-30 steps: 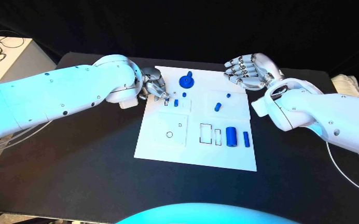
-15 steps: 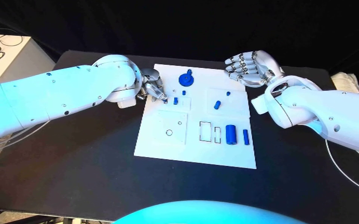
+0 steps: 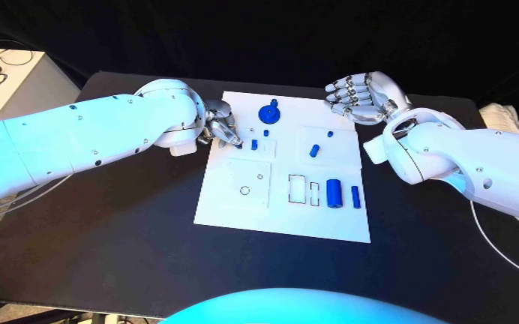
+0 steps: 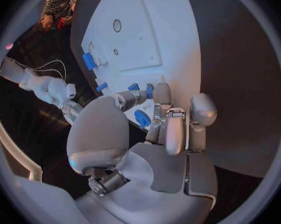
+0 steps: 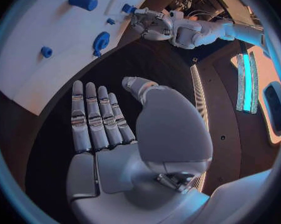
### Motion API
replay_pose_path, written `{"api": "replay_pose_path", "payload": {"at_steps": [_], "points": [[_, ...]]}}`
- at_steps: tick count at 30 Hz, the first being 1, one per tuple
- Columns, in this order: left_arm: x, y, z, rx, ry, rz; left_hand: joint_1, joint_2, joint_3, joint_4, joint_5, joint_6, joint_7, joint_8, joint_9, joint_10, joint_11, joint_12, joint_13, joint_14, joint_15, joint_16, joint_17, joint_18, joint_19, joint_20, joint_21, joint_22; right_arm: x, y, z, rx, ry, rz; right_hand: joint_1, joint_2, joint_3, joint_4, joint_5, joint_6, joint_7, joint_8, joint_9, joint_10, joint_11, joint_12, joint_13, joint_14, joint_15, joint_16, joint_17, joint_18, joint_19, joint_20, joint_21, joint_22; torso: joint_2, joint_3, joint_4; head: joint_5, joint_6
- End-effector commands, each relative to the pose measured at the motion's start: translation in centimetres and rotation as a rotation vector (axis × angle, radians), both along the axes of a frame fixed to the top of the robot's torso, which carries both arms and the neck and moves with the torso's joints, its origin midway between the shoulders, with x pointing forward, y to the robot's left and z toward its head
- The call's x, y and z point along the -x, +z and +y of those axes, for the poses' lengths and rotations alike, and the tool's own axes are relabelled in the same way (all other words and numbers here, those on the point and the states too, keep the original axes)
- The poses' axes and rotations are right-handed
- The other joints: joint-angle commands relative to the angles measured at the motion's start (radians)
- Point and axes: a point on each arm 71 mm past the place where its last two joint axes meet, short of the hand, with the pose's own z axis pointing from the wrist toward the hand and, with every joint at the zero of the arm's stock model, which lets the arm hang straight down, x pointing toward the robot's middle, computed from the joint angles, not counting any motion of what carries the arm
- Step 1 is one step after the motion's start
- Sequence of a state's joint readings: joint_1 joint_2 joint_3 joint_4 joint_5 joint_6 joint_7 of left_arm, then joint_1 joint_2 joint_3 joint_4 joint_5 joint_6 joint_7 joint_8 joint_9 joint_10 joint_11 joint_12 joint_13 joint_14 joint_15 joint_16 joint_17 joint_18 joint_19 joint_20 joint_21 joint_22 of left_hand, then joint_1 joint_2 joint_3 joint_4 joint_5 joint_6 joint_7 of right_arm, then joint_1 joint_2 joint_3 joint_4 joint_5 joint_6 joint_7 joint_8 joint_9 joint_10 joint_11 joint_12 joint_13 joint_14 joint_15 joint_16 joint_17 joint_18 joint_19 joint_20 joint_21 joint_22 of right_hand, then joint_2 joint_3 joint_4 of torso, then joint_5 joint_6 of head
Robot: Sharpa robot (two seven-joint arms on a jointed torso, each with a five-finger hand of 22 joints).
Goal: Assemble the parts on the task board
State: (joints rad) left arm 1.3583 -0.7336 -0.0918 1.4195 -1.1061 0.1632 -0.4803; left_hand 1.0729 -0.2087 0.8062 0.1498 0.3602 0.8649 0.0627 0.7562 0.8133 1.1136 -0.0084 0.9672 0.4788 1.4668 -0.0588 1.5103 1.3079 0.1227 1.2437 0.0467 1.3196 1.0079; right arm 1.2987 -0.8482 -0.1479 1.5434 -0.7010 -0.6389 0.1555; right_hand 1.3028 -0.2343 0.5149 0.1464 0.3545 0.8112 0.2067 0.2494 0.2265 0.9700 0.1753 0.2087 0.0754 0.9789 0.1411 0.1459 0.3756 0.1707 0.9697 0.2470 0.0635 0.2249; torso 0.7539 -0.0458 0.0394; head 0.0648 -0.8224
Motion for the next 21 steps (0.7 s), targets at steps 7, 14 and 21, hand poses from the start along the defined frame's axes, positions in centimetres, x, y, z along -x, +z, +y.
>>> {"api": "replay_pose_path", "payload": {"at_steps": [7,14,21], "points": [[0.31,-0.24,-0.29,-0.018,-0.03,0.019,0.005,0.013,0.183,-0.192,0.006,0.008,0.0,0.002,0.001,0.007,-0.003,0.004,-0.002,0.057,-0.009,0.002,0.131,-0.006,0.003,-0.002,0.005,-0.001,-0.04,-0.01,0.19,-0.001,0.021,0.003,-0.001,0.011,0.001,-0.007,0.006,-0.006,0.034,-0.005,-0.001,0.003,0.009,-0.005,-0.003,-0.001,0.002,-0.008,-0.003,0.013,-0.004,0.004,-0.001,-0.004,0.0,0.0,0.0003,0.001,-0.002],[0.44,-0.11,-0.49,0.013,-0.028,0.017,0.005,0.013,0.183,-0.193,0.007,0.008,0.0,0.002,0.0,0.007,-0.003,0.003,-0.002,0.059,-0.009,0.005,0.137,-0.008,0.007,-0.002,0.008,0.006,-0.07,-0.04,0.22,-0.001,0.022,0.005,-0.002,0.011,0.0,-0.007,0.006,-0.006,0.035,-0.006,-0.002,0.003,0.009,-0.006,-0.005,-0.001,0.003,-0.009,-0.006,0.013,-0.004,0.004,-0.001,-0.008,0.001,0.0005,-0.0018,0.002,-0.003],[0.39,0.09,-0.64,0.023,-0.033,0.022,0.006,0.013,0.183,-0.196,0.009,0.01,-0.001,0.002,0.0,0.008,-0.004,0.004,-0.002,0.061,-0.01,0.007,0.141,-0.009,0.011,-0.002,0.011,0.013,-0.09,-0.06,0.25,0.0,0.023,0.008,-0.002,0.011,0.0,-0.007,0.006,-0.006,0.035,-0.006,-0.002,0.003,0.009,-0.006,-0.005,-0.001,0.003,-0.009,-0.006,0.013,-0.004,0.004,-0.001,-0.008,0.001,0.0008,-0.0003,0.0,-0.004]]}}
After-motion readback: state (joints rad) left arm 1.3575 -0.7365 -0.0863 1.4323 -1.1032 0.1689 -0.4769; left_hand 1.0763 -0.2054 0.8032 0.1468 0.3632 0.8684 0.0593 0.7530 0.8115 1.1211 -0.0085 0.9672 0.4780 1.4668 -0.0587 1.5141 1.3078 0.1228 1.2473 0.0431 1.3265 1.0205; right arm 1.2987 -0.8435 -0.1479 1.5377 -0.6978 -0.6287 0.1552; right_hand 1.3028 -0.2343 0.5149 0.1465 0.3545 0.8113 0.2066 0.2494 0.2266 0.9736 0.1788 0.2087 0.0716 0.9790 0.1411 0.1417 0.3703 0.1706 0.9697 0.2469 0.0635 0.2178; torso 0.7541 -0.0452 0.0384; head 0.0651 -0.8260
